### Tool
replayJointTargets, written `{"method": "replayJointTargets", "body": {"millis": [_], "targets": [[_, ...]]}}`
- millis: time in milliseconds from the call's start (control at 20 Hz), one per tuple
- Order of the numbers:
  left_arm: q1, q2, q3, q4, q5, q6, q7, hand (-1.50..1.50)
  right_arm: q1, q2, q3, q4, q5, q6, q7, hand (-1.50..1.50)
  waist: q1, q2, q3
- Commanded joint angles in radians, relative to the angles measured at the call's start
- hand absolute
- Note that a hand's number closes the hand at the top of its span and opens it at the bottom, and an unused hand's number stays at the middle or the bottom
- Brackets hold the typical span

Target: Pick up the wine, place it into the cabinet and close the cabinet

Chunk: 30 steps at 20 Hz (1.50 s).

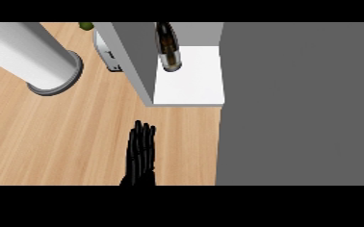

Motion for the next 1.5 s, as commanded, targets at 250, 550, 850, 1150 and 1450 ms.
{"method": "replayJointTargets", "body": {"millis": [250,550,850,1150,1450], "targets": [[0.124,0.202,-0.007,-0.195,-0.02,-0.079,0.022,-1.5,0.096,-0.014,0.035,-0.089,-0.122,0.111,0.022,1.5,-0.002,0.001,0.0],[0.223,0.321,0.061,-0.27,0.012,-0.187,-0.03,-1.5,0.045,-0.015,0.081,-0.105,-0.137,0.094,0.095,1.5,0.003,0.001,-0.001],[0.292,0.394,0.126,-0.359,0.046,-0.203,-0.035,-1.5,0.193,0.033,0.187,-0.147,-0.194,0.097,0.146,1.5,-0.003,-0.002,-0.001],[0.346,0.447,0.269,-0.367,0.128,-0.28,-0.063,-1.5,0.251,0.016,0.343,-0.221,-0.171,0.167,0.159,1.5,-0.01,-0.006,-0.002],[0.466,0.535,0.381,-0.455,0.2,-0.354,-0.078,-1.5,0.217,0.059,0.566,-0.249,-0.018,0.115,0.189,1.5,0.0,-0.009,-0.003]]}}
